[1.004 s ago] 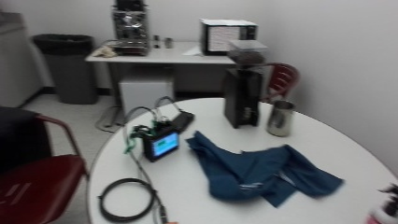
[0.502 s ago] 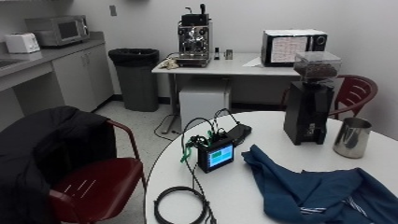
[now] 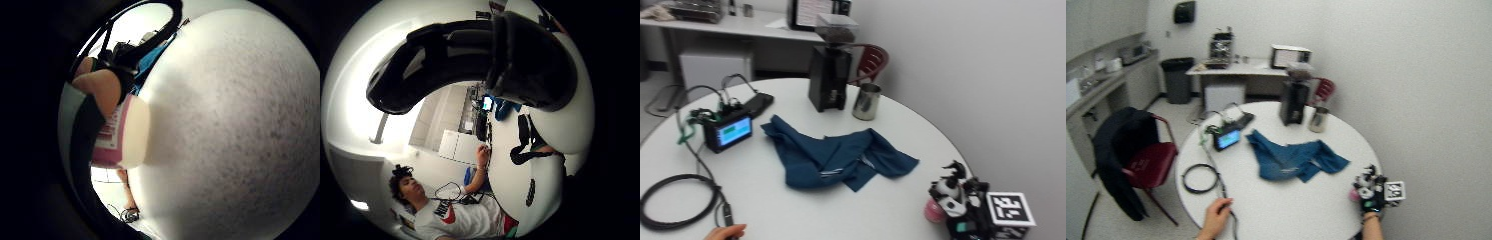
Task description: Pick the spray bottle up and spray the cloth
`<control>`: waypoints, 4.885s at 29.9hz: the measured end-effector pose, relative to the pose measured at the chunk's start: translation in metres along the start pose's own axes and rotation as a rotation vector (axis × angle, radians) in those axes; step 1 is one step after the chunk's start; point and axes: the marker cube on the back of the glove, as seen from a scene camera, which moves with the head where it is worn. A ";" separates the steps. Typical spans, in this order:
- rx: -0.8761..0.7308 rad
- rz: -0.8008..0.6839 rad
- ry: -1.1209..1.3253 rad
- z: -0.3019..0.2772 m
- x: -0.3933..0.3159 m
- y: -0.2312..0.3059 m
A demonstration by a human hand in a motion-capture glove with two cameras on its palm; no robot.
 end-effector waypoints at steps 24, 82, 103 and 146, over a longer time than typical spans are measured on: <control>-0.633 -0.131 0.381 0.113 -0.213 -0.067; -0.661 0.049 0.513 0.122 -0.174 -0.070; -0.485 -0.291 0.079 0.151 -0.225 -0.043; -0.665 -0.323 -0.048 0.267 -0.072 0.004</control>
